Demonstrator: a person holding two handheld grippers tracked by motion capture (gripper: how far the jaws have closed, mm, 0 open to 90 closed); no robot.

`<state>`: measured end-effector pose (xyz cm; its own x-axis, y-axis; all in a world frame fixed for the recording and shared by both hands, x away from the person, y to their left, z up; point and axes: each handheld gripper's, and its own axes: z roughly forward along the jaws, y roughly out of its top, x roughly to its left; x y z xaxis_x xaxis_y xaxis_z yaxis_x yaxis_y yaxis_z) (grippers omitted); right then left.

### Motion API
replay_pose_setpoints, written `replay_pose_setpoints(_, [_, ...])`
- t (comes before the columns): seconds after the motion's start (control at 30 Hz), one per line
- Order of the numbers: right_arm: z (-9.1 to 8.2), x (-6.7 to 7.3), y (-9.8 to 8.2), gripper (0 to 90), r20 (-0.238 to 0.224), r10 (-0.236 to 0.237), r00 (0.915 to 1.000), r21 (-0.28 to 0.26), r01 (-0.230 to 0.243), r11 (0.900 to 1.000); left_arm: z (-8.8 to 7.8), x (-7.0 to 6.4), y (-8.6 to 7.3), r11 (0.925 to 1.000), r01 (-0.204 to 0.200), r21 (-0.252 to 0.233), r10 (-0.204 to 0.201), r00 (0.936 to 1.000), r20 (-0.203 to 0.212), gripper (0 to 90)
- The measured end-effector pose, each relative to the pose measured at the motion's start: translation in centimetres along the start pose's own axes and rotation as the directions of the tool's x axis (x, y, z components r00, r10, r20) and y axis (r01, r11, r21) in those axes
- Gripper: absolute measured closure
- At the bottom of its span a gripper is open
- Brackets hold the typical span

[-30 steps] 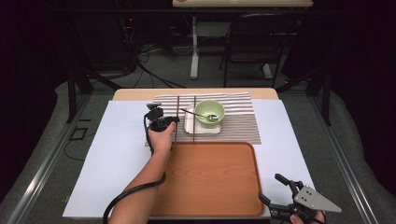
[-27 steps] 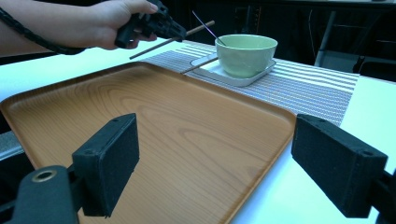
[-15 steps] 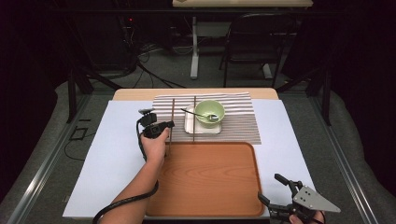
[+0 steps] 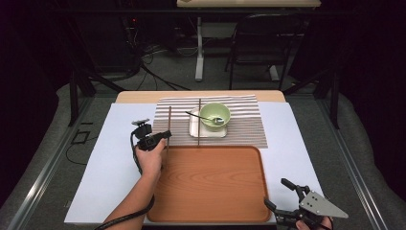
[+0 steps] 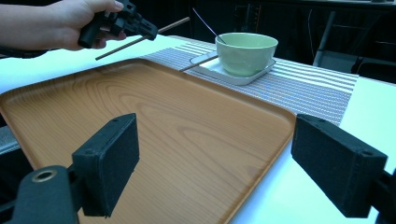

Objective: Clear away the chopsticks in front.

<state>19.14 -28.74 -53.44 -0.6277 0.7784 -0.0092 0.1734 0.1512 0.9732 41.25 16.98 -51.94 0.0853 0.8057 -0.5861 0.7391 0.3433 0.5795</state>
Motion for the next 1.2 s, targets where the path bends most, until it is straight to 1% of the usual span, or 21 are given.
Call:
replay_pose_setpoints(0.4, [0.0,0.0,0.0,14.7,0.001,-0.006,1.0,-0.001,0.006,1.0,-1.1,0.6,-0.8,1.0,0.001,-0.007,-0.001,1.0,-0.003,84.0])
replay_pose_setpoints(0.57, [0.0,0.0,0.0,14.7,0.002,-0.006,1.0,-0.001,0.006,1.0,-1.5,0.6,-1.4,0.9999,0.01,-0.008,-0.01,0.9999,-0.008,84.0])
replay_pose_setpoints(0.63, [0.0,0.0,0.0,14.7,0.002,-0.005,1.0,-0.001,0.005,1.0,-2.1,0.5,-2.1,0.9996,0.018,-0.021,-0.018,0.9998,-0.007,83.9])
replay_pose_setpoints(0.67, [0.0,0.0,0.0,14.7,0.003,-0.006,1.0,-0.002,0.006,1.0,-2.1,0.5,-2.1,0.9996,0.018,-0.021,-0.018,0.9998,-0.007,84.0])
replay_pose_setpoints(0.73, [0.0,0.0,0.0,14.7,0.002,-0.005,1.0,-0.002,0.005,1.0,-2.5,0.5,-2.9,0.9996,0.023,-0.018,-0.023,0.9997,-0.003,83.9])
replay_pose_setpoints(0.83, [0.0,0.0,0.0,14.8,0.003,-0.008,1.0,-0.002,0.008,1.0,-2.8,0.4,-3.4,0.9995,0.025,-0.02,-0.025,0.9997,0.003,84.0])
replay_pose_setpoints(0.87, [0.0,0.1,0.0,14.8,0.003,-0.009,1.0,-0.002,0.009,1.0,-3.2,0.3,-3.9,0.9995,0.024,-0.021,-0.024,0.9997,0.007,84.0])
replay_pose_setpoints(0.93, [-0.1,0.1,0.0,14.8,0.004,-0.008,1.0,-0.001,0.008,1.0,-3.4,0.3,-4.2,0.9995,0.022,-0.02,-0.022,0.9997,0.006,83.9])
replay_pose_setpoints(0.97, [-0.1,0.0,0.0,14.8,0.005,-0.009,1.0,-0.001,0.009,1.0,-3.7,0.3,-4.7,0.9997,0.019,-0.017,-0.019,0.9998,-0.002,83.9])
replay_pose_setpoints(1.07, [-0.1,0.0,0.0,14.8,0.005,-0.01,0.9999,-0.001,0.01,1.0,-3.9,0.3,-5.2,0.9997,0.019,-0.016,-0.019,0.9998,-0.009,83.9])
replay_pose_setpoints(1.13, [0.0,0.1,0.0,14.8,0.004,-0.009,0.9999,0.001,0.009,1.0,-4.4,0.2,-5.9,0.9999,0.002,-0.015,-0.003,0.9997,-0.026,83.9])
replay_pose_setpoints(1.17, [0.0,0.1,0.0,14.8,0.004,-0.007,1.0,0.001,0.007,1.0,-4.4,0.2,-5.9,0.9999,0.002,-0.015,-0.003,0.9997,-0.026,83.9])
replay_pose_setpoints(1.2, [-0.1,0.1,0.0,14.8,0.005,-0.008,1.0,0.001,0.008,1.0,-4.6,0.0,-6.4,0.9999,-0.004,-0.014,0.004,0.9994,-0.033,84.0])
